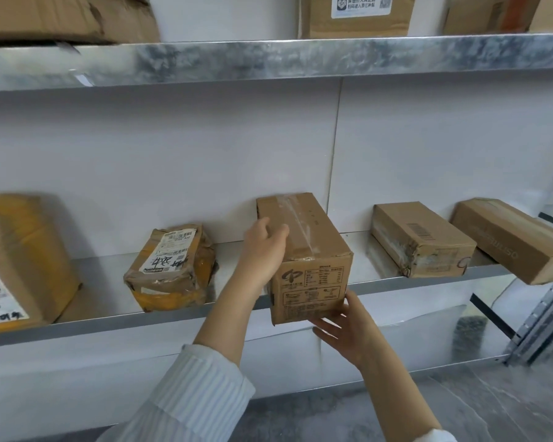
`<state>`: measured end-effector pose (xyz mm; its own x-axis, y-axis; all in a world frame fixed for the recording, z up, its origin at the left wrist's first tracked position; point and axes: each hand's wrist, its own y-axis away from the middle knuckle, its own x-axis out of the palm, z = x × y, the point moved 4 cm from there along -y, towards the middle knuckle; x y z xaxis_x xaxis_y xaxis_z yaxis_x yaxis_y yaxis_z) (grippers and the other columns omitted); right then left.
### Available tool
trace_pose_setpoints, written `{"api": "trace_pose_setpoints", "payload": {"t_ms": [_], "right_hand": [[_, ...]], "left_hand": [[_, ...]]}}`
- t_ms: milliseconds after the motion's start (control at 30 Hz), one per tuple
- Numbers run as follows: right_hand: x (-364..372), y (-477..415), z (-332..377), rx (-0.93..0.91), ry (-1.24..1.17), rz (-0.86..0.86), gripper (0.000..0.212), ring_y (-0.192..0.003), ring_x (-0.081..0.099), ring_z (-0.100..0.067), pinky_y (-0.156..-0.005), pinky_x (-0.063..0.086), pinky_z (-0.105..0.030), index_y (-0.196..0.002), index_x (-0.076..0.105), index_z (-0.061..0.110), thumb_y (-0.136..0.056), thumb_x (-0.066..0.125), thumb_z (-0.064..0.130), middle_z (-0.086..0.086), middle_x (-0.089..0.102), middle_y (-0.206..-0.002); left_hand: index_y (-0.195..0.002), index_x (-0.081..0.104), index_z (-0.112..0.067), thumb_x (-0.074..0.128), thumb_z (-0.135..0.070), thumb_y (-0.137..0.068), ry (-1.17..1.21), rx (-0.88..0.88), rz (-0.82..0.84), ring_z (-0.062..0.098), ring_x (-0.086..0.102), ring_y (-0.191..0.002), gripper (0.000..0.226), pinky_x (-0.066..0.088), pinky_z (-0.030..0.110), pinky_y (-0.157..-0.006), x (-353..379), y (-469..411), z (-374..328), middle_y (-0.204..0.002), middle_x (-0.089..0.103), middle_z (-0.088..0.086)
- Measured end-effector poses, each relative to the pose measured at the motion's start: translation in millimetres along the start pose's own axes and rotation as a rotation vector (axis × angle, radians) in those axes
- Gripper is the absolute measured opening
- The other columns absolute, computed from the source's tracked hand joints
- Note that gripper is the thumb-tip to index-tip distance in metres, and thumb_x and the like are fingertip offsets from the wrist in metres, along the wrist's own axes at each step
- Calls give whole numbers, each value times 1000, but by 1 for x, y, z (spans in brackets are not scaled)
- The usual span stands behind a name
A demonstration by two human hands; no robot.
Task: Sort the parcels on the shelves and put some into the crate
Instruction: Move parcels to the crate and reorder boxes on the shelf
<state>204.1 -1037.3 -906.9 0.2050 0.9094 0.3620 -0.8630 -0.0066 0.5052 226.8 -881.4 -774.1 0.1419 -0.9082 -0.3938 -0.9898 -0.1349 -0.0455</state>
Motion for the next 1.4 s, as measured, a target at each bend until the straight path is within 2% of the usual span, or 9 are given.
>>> {"api": "trace_pose_setpoints", "payload": {"t_ms": [200,400,567,767,867,933,1000,1133,1400], "right_hand": [[10,-4,-2,-39,30,5,30,-95,68,-33,-101,47,-45,-99,63,7,-99,42,29,-17,67,-95],[13,-4,-7,-84,7,41,32,-97,67,-33,-100,47,-43,-100,66,10,-102,40,29,-19,64,-103],[16,5,-9,-155,59,91,38,-100,69,-26,-95,51,-36,-114,65,14,-102,40,40,-12,68,-107],[23,15,-2,-264,163,113,37,-103,69,-23,-89,54,-30,-124,57,17,-100,44,42,-9,67,-116],[26,22,9,-333,182,85,31,-105,67,-23,-78,53,-22,-121,58,19,-100,46,38,-6,68,-114],[26,26,15,-388,198,65,29,-104,67,-20,-77,53,-19,-120,58,21,-99,47,37,-3,69,-112],[27,29,19,-430,216,58,28,-103,67,-18,-83,54,-23,-121,59,23,-98,49,37,-1,69,-111],[29,31,21,-464,225,35,29,-103,66,-18,-93,54,-30,-122,60,26,-97,52,38,-1,70,-111],[22,37,24,-575,265,-21,51,-110,62,-15,-100,49,-42,-128,58,37,-81,60,59,3,69,-115]], "left_hand": [[-152,16,-19,40,-34,-101,-84,31,-1,23,31,-140,59,31,38,-112,8,-7,12,-156,22,5],[-152,11,-25,44,-29,-100,-19,8,47,22,43,-132,62,39,39,-108,0,-6,14,-153,31,2],[-147,27,-26,45,-23,-100,38,-59,136,2,55,-88,50,39,17,-66,-18,-1,15,-118,50,-11],[-107,60,-27,54,-12,-89,147,-136,55,10,59,-92,24,45,30,-90,-47,-3,27,-97,64,-9],[-123,60,-25,59,-26,-65,175,-193,23,21,59,-107,58,46,43,-98,-54,-6,34,-118,64,3],[-118,63,-24,57,-34,-60,233,-223,6,27,60,-106,59,49,44,-91,-56,-9,39,-122,63,11],[-118,63,-20,61,-53,-62,305,-246,1,28,60,-110,65,49,42,-91,-57,-9,39,-124,62,10],[-140,43,-35,59,-95,-37,303,-299,93,23,48,-129,120,33,49,-110,-53,-7,36,-142,50,0],[-144,36,-35,54,-98,-32,164,-299,316,24,46,-130,129,32,51,-112,-36,9,26,-141,50,-1]]}}
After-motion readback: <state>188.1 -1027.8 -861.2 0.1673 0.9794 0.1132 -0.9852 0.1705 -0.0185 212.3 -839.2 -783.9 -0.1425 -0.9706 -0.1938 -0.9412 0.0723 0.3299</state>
